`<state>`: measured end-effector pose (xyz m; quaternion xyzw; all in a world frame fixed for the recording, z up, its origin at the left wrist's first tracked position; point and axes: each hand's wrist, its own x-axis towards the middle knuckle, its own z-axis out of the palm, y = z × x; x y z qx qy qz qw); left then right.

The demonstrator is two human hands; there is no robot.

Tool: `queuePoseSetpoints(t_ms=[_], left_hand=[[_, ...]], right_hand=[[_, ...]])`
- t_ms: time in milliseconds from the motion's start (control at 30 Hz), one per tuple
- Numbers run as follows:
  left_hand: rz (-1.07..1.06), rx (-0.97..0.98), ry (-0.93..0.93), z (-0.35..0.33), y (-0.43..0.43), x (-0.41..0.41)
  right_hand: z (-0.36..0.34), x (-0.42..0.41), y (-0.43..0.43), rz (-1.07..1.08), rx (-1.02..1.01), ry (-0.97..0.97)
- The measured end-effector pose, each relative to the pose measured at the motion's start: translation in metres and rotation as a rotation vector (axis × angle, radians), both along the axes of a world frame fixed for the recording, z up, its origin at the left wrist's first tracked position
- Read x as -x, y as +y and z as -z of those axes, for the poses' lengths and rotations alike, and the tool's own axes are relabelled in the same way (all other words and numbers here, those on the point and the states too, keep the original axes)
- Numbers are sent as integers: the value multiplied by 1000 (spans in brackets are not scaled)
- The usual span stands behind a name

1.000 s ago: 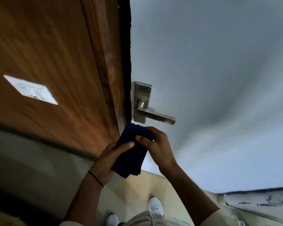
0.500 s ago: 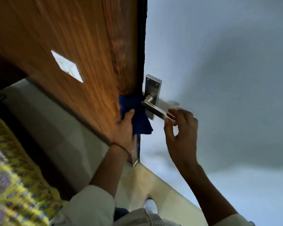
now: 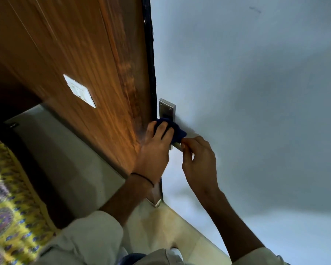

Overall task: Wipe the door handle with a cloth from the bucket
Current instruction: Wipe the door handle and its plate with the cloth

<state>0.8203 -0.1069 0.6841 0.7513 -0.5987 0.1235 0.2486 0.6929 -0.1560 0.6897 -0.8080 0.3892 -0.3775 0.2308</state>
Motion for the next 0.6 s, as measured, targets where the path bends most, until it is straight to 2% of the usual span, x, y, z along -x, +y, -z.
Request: queuePoseSetpoints(t_ms=[100,167,233,300,367,400,467,600], left_hand=[[53,-34,-142,-14,-7,-22],[-3,27,-36,-19,-11,-22],[-182,177,346,-14,-12,-15],[-402,342,890,-4,-12,-6],[-413,415,1524,5,-9,8],[-372,391,1761,9,-8,12],[-272,337,2022,8,-6,10],[-221,315,2228,3,-14,-1]], right_hand=[[1,3,-3,-17,-13,27],[1,3,-5,-29,-31,22],[1,4,-6,-39,-55,-2],[0,4,-5,-45,-80,-40],[-1,4,-4,-53,-92,-75],[-1,4,-4,-57,-96,-84],[0,3,-5,-62,-97,-90],[2,4,-3,-52,-84,-72]])
